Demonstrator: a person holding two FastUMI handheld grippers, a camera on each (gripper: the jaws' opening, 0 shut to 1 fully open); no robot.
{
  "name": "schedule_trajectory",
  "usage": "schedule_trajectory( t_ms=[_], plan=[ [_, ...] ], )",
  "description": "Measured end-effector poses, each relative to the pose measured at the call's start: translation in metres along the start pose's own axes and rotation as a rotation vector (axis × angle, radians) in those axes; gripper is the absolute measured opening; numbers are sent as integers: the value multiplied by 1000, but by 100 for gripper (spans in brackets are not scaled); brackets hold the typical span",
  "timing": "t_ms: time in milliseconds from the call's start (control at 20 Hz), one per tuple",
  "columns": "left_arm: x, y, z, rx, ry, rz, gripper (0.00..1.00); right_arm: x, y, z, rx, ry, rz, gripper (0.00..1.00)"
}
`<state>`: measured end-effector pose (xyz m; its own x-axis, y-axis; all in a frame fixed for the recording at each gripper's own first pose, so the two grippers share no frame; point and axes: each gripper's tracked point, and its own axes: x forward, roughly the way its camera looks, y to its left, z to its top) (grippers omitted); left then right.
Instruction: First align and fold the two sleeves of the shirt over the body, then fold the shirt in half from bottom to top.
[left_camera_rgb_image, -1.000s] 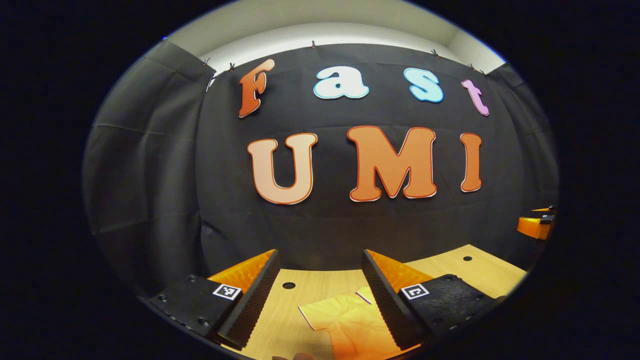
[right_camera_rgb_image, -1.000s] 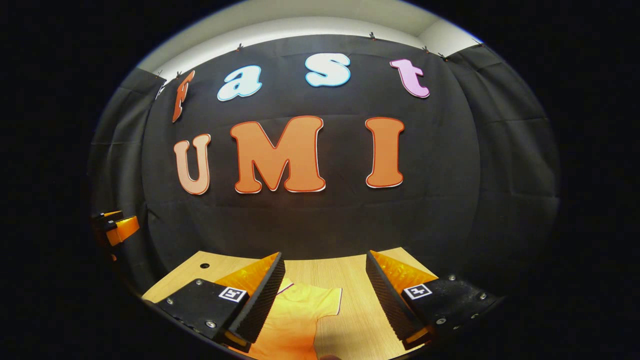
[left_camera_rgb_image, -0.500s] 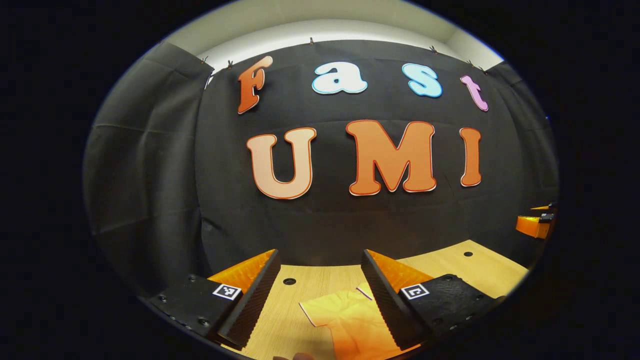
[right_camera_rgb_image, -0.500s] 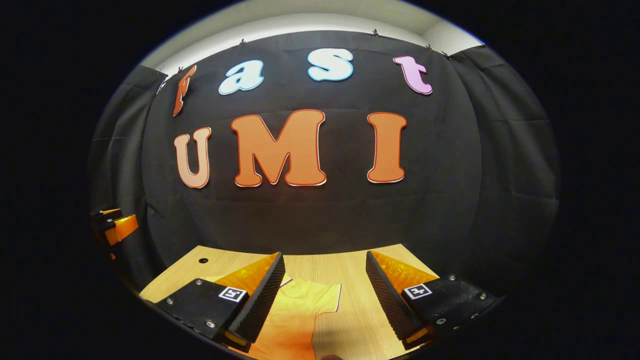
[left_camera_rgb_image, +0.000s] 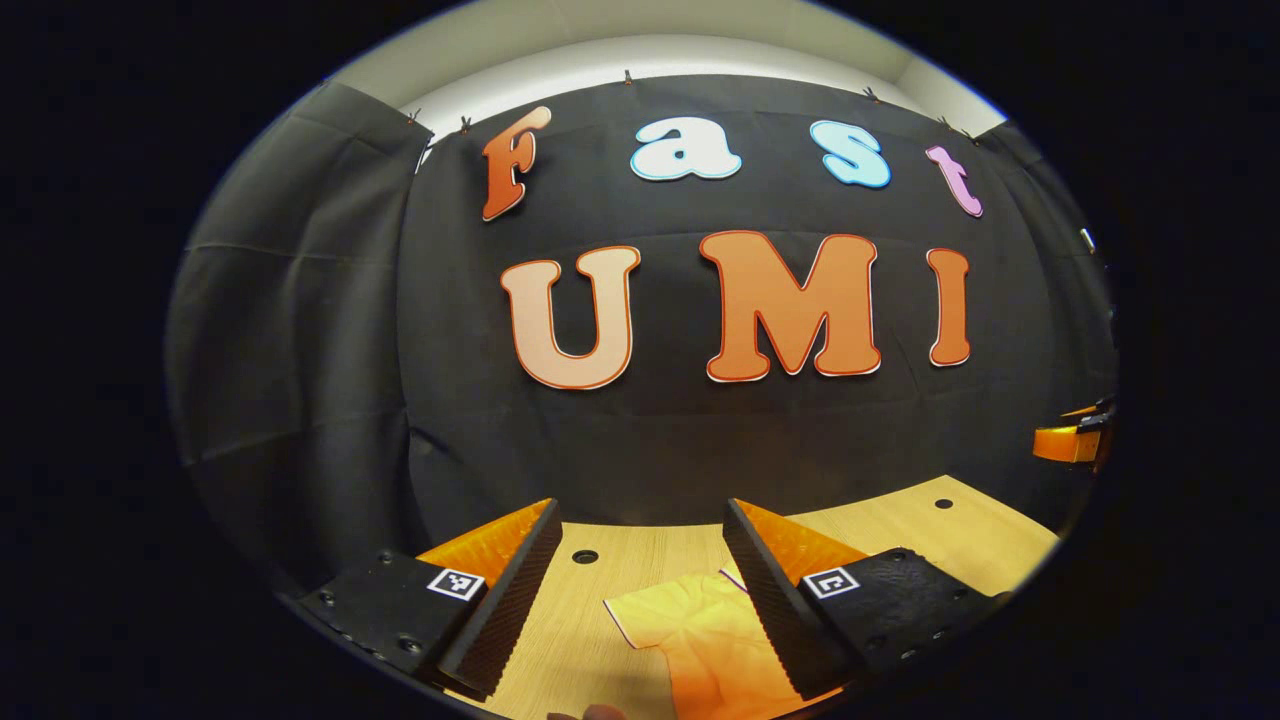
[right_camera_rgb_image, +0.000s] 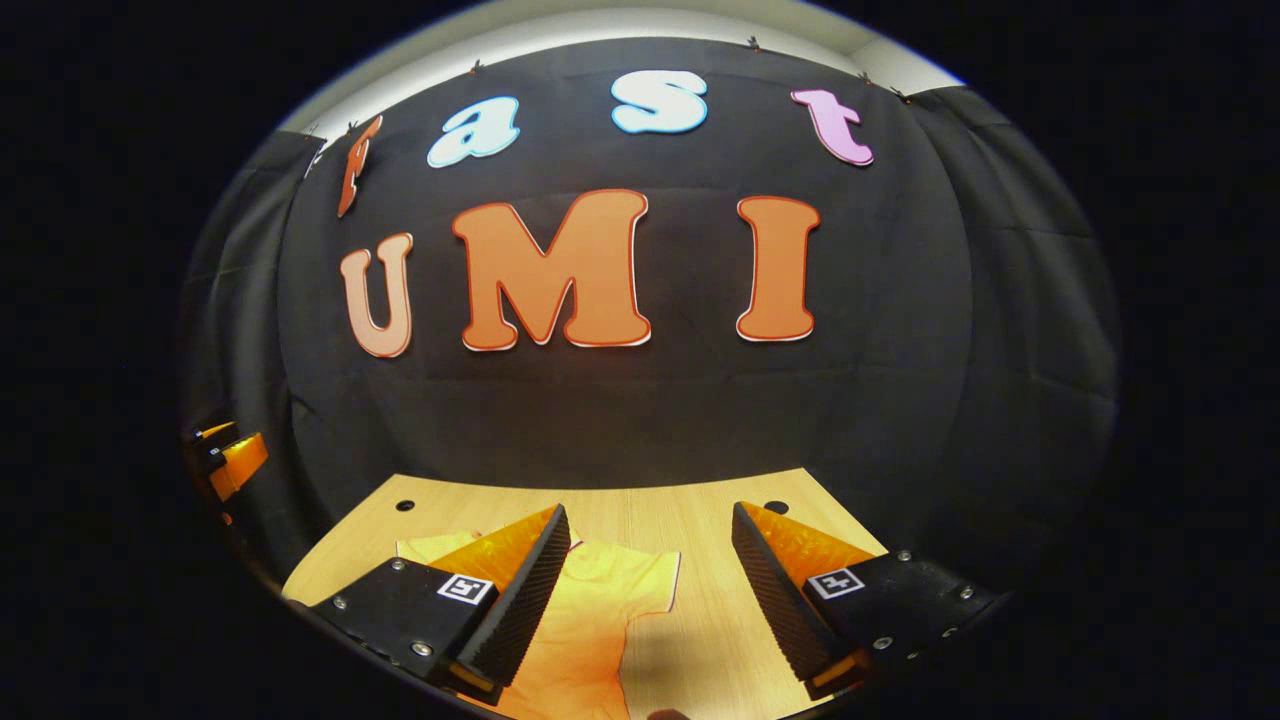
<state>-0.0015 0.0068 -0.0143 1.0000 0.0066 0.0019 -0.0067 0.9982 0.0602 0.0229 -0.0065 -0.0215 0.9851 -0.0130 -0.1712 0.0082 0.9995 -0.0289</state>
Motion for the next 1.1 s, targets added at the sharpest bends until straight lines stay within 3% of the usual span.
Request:
schedule_trajectory(
  t_ms=[350,600,1100],
  plan=[
    [5,10,-14,15,24,4,100,61,0,-12,-62,219,8,99],
    [15,23,-24,8,44,20,100,124,-6,-39,-42,410,-1,99],
    [41,54,-66,-17,154,93,100,230,-42,-171,-101,826,-99,100]
  ],
)
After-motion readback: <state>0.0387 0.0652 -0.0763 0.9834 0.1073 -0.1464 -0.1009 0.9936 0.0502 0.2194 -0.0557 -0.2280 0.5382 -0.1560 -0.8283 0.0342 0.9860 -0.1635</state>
